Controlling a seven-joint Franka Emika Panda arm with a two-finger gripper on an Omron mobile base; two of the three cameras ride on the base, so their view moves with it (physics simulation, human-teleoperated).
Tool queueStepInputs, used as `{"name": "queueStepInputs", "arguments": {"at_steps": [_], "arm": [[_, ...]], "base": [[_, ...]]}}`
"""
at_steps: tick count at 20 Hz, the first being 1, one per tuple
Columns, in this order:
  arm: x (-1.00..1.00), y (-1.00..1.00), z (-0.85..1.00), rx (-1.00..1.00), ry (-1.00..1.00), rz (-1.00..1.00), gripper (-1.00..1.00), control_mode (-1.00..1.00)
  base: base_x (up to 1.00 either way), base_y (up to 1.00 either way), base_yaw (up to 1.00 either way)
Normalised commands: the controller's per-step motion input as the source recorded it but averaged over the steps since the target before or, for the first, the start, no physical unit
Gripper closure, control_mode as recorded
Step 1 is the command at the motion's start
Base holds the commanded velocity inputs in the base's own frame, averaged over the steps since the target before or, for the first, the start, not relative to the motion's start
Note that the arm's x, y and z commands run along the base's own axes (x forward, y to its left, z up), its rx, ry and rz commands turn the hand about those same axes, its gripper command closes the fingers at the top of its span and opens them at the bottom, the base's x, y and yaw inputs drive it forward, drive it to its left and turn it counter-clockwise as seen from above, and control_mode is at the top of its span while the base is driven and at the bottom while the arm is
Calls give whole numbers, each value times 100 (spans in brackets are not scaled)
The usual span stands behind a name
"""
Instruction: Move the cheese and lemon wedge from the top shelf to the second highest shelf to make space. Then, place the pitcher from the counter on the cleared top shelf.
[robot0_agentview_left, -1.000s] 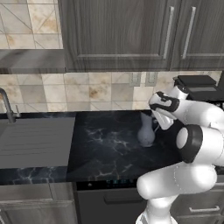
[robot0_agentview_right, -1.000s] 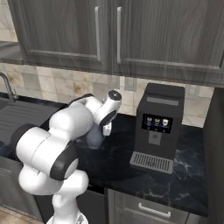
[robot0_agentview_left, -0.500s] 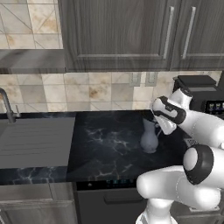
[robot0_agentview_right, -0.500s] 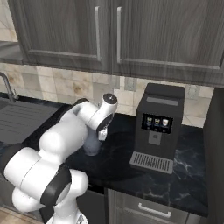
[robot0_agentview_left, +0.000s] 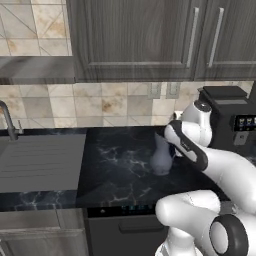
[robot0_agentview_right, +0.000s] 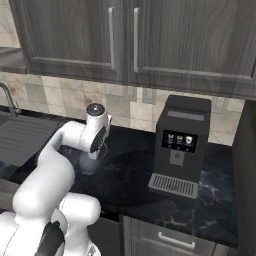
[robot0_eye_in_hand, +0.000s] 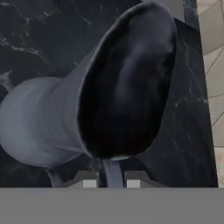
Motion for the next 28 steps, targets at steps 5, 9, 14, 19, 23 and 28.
{"name": "queueStepInputs", "arguments": {"at_steps": [5,9,14,19,23,28], "arm": [[-55,35,22,3,-5,-46,100,-100],[-59,13,23,13,-18,-52,100,-100],[-55,15,31,15,-14,-52,100,-100],[-56,15,45,12,-19,-45,100,-100],[-58,2,62,11,-9,-36,100,-100],[-69,-13,63,8,0,-23,100,-100]], "base": [[0,0,0],[0,0,0],[0,0,0],[0,0,0],[0,0,0],[0,0,0]]}}
